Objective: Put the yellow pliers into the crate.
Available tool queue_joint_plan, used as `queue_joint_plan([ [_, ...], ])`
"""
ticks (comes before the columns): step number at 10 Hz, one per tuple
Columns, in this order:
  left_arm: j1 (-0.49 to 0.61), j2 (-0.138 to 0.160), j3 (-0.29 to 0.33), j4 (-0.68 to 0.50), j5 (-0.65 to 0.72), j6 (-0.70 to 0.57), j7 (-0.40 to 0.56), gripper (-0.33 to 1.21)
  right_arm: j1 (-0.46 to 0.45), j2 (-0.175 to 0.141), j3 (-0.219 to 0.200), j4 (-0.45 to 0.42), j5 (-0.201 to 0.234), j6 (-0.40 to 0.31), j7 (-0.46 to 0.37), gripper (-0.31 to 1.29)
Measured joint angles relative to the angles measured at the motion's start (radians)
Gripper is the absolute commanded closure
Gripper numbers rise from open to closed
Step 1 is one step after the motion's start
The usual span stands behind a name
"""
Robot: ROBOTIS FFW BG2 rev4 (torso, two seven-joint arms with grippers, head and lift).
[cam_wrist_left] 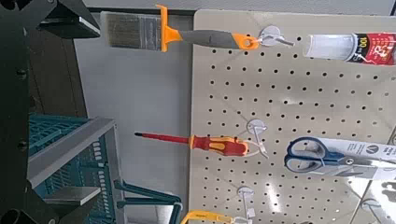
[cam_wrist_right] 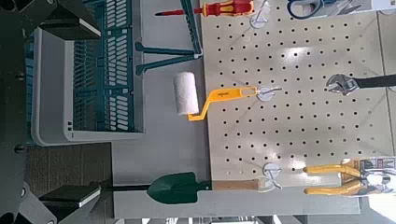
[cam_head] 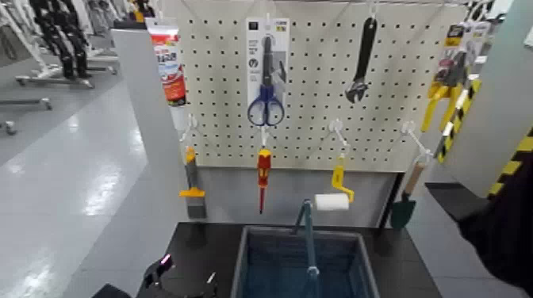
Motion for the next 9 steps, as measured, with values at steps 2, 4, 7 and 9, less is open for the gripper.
queue_joint_plan([
  [2,-0.001,0.000,0.000,0.001,0.001,0.000,-0.002,0.12,0.000,0.000,0.000,0.000,0.000,0.000,0.001,0.13],
  [4,-0.003,0.000,0.000,0.004,0.002,0.000,-0.005,0.12,-0.001,-0.001,0.000,0.000,0.000,0.000,0.003,0.13],
  [7,-0.003,0.000,0.000,0.005,0.003,0.000,-0.007,0.12,-0.002,-0.002,-0.013,-0.006,0.000,0.006,0.039,0.12],
  [9,-0.003,-0.002,0.002,0.004,0.003,0.000,-0.007,0.12,-0.004,0.001,-0.056,-0.033,0.001,0.047,0.109,0.11],
])
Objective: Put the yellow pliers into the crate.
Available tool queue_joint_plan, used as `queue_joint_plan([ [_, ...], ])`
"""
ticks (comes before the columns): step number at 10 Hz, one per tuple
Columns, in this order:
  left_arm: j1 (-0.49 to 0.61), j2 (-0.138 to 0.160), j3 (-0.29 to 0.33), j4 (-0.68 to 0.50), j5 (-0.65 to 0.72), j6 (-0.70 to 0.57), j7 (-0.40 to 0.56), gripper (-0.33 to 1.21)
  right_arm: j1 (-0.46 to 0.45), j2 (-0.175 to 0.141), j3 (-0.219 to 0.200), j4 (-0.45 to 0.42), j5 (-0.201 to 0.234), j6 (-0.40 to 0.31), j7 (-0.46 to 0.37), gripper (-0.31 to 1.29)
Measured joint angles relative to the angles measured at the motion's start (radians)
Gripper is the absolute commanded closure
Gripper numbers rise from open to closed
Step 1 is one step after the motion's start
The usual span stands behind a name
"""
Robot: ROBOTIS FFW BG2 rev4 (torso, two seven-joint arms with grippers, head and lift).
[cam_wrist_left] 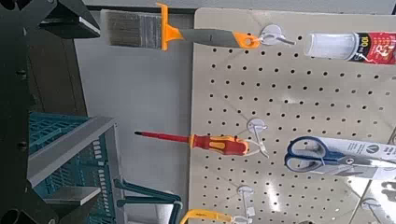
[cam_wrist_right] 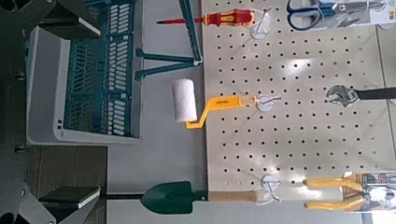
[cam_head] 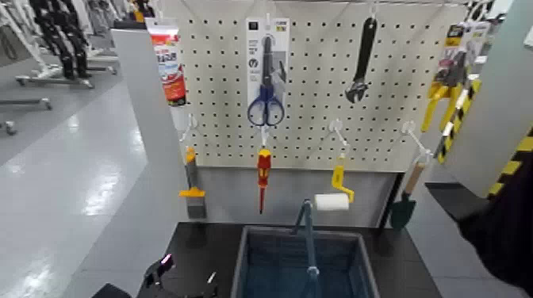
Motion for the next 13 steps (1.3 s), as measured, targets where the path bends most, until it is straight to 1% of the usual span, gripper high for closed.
queue_joint_plan([
  [2,0.000,-0.001,0.001,-0.001,0.000,0.000,-0.001,0.12,-0.012,0.006,-0.042,-0.034,0.010,0.033,0.015,0.11],
  [4,0.000,-0.001,0.001,-0.001,0.001,0.000,0.000,0.12,-0.035,0.015,-0.104,-0.095,0.002,0.095,0.052,0.11],
  [6,0.001,-0.001,0.001,-0.001,0.003,0.000,-0.001,0.12,-0.064,0.014,-0.159,-0.155,-0.038,0.182,0.081,0.11],
  [9,0.002,-0.001,0.001,0.000,0.007,0.000,-0.001,0.12,-0.120,0.007,-0.262,-0.239,-0.098,0.315,0.150,0.11],
  [11,0.001,-0.001,0.000,0.000,0.008,0.001,-0.001,0.12,-0.174,0.002,-0.338,-0.282,-0.123,0.394,0.218,0.11],
  [13,0.000,-0.001,-0.001,0.000,0.008,0.002,-0.001,0.12,-0.233,-0.012,-0.396,-0.312,-0.141,0.474,0.257,0.11],
])
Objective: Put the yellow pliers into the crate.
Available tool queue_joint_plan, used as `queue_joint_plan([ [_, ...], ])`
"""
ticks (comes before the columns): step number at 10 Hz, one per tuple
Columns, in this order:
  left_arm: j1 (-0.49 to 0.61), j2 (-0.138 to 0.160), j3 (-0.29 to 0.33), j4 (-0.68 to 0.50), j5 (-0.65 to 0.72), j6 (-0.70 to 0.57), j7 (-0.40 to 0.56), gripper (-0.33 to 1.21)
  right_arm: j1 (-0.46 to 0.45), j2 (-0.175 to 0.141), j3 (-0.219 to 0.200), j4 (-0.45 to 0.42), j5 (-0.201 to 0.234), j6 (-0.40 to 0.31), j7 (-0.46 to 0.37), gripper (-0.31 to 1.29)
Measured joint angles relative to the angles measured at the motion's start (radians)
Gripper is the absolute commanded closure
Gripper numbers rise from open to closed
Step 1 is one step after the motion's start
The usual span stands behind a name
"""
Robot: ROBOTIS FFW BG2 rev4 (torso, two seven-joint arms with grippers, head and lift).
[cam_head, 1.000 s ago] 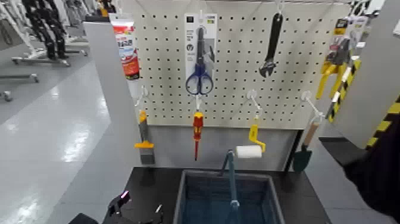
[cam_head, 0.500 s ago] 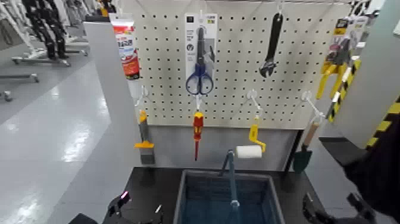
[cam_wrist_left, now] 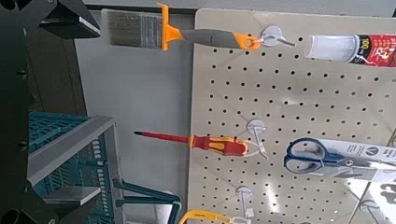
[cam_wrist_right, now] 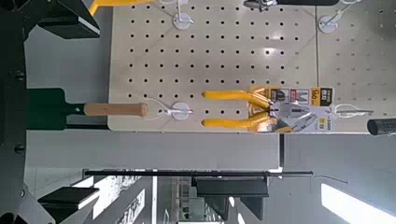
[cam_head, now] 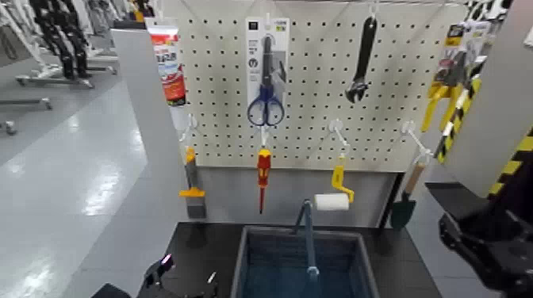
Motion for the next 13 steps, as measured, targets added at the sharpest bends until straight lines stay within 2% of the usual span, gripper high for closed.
queue_joint_plan([
  [2,-0.001,0.000,-0.002,0.000,0.002,0.002,0.000,0.12,-0.060,-0.020,-0.048,-0.029,-0.004,0.065,0.014,0.11],
  [5,-0.005,0.002,-0.005,0.000,0.002,0.006,-0.003,0.12,-0.183,-0.077,-0.101,-0.047,-0.038,0.184,0.062,0.11],
  [7,-0.009,0.004,-0.009,0.002,0.004,0.008,-0.004,0.12,-0.272,-0.122,-0.110,-0.029,-0.070,0.264,0.106,0.11],
  [11,-0.016,0.004,-0.014,0.006,0.004,0.012,-0.008,0.12,-0.431,-0.205,-0.112,0.041,-0.100,0.348,0.213,0.11],
  [13,-0.021,0.005,-0.015,0.008,0.004,0.013,-0.011,0.12,-0.512,-0.245,-0.109,0.101,-0.134,0.378,0.281,0.11],
])
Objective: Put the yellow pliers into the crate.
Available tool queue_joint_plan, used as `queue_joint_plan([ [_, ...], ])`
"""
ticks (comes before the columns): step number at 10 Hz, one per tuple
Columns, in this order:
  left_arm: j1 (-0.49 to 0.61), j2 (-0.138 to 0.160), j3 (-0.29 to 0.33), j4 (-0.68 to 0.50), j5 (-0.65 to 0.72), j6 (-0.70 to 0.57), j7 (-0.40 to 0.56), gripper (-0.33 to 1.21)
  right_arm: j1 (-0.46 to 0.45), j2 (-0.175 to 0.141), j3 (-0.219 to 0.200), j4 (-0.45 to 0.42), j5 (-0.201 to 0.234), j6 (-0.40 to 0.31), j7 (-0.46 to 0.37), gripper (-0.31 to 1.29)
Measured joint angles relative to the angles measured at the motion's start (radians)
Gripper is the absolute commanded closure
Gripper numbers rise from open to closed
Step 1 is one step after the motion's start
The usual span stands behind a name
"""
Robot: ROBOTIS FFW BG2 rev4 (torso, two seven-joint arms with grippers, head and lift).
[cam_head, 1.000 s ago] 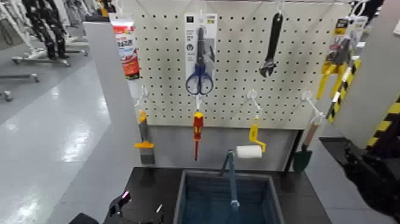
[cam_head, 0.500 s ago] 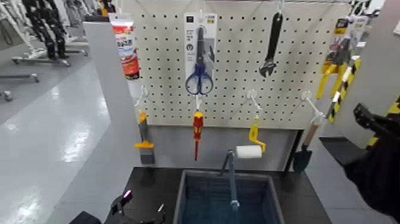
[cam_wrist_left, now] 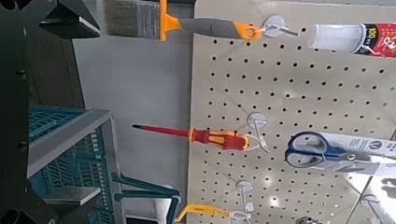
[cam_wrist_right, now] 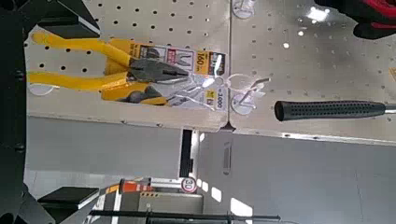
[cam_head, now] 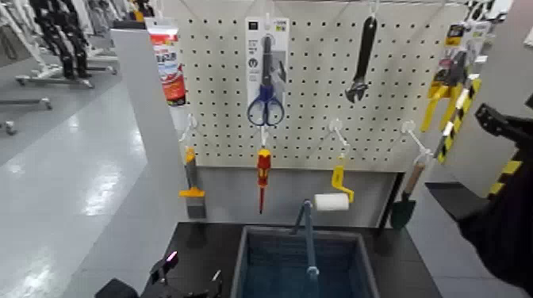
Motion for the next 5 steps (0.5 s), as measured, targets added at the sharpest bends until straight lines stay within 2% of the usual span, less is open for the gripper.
queue_joint_plan([
  [2,-0.003,0.001,-0.002,0.003,0.000,0.001,-0.002,0.12,-0.079,-0.041,0.012,0.091,-0.054,0.022,0.086,0.12],
  [5,-0.007,0.001,-0.006,0.004,0.000,0.002,-0.003,0.12,-0.185,-0.094,0.046,0.244,-0.109,0.054,0.208,0.13],
])
